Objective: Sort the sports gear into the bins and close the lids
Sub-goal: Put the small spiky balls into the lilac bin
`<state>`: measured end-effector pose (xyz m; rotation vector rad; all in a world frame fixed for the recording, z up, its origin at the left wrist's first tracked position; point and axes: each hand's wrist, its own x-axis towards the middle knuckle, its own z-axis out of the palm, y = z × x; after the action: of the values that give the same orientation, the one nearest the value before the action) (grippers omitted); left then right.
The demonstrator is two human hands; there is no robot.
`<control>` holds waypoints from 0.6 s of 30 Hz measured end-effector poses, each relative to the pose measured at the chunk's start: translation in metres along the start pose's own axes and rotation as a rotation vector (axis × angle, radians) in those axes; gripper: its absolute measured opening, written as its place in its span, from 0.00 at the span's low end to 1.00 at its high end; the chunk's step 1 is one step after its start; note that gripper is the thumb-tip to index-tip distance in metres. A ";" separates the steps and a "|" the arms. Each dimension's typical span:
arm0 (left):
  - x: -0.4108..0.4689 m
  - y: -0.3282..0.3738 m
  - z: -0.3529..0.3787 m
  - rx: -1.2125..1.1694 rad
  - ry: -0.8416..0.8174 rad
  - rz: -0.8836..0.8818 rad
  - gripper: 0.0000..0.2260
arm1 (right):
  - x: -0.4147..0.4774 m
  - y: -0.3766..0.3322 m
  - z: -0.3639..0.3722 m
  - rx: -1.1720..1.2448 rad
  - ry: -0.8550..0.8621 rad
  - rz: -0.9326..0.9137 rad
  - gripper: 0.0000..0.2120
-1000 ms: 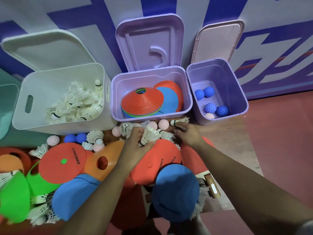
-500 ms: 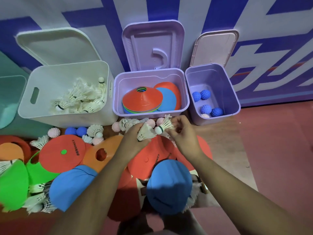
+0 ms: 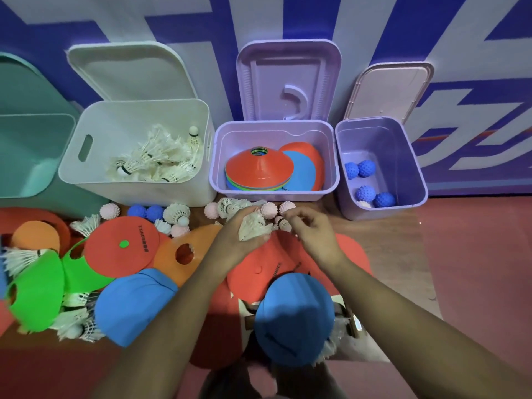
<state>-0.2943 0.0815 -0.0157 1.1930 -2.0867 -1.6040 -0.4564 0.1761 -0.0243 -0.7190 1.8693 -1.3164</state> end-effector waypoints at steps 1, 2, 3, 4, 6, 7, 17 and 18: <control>-0.001 -0.002 -0.002 -0.007 0.020 -0.007 0.25 | 0.008 0.007 -0.003 -0.085 0.039 0.031 0.06; -0.001 -0.006 -0.004 -0.016 0.034 -0.014 0.25 | 0.016 0.016 -0.007 -0.210 0.053 0.058 0.04; -0.001 -0.008 -0.006 -0.026 0.040 -0.024 0.26 | 0.025 0.024 -0.010 -0.349 0.032 0.083 0.05; -0.001 -0.011 -0.007 -0.029 0.041 -0.036 0.28 | 0.032 0.032 -0.012 -0.469 -0.020 0.130 0.07; -0.002 -0.015 -0.009 -0.022 0.037 -0.048 0.29 | 0.044 0.044 -0.010 -0.570 -0.147 0.235 0.09; -0.003 -0.017 -0.009 -0.016 0.037 -0.056 0.29 | 0.050 0.051 -0.007 -0.590 -0.186 0.260 0.11; -0.003 -0.022 -0.013 -0.040 0.046 -0.108 0.28 | 0.058 0.055 -0.005 -0.500 -0.078 0.247 0.05; -0.002 -0.021 -0.013 -0.040 0.045 -0.110 0.29 | 0.055 0.052 -0.008 -0.502 -0.084 0.232 0.05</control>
<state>-0.2747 0.0729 -0.0293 1.3381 -1.9843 -1.6419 -0.4964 0.1537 -0.0854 -0.7614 2.1606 -0.6637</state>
